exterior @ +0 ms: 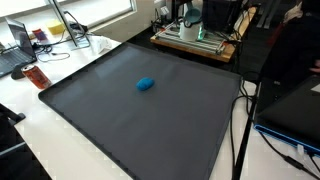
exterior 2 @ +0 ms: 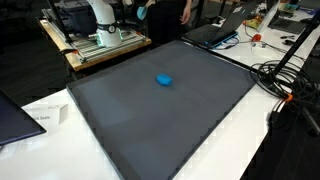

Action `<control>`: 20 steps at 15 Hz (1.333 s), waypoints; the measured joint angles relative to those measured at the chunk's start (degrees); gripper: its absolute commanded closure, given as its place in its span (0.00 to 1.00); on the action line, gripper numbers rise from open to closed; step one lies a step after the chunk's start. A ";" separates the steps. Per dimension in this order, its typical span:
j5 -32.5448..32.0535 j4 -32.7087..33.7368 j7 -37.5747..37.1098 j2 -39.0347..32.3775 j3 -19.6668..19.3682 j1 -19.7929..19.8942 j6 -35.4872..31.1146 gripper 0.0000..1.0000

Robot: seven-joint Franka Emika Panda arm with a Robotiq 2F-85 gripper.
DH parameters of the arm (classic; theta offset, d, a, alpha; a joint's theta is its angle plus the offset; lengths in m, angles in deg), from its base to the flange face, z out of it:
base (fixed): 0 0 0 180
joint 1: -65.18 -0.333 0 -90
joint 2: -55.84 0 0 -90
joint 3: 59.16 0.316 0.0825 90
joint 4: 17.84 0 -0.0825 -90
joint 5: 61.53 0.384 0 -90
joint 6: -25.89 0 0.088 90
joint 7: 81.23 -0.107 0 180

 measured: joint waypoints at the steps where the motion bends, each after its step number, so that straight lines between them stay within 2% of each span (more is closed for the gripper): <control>1: -0.41 0.47 -0.43 -0.20 0.02 0.38 -2.07 0.72; 9: -5.02 2.68 -5.05 -4.73 0.85 2.95 -21.82 0.72; 10: -5.08 2.60 -5.58 -5.55 1.26 2.95 -24.78 0.47; 12: -5.06 2.43 -5.65 -6.94 1.83 2.50 -27.29 0.47; 17: -5.06 2.40 -5.65 -7.59 1.97 2.21 -27.77 0.47; 18: -5.06 2.40 -5.65 -7.59 1.97 2.21 -27.78 0.72; 20: -5.06 2.40 -5.65 -7.61 1.97 2.21 -27.78 0.72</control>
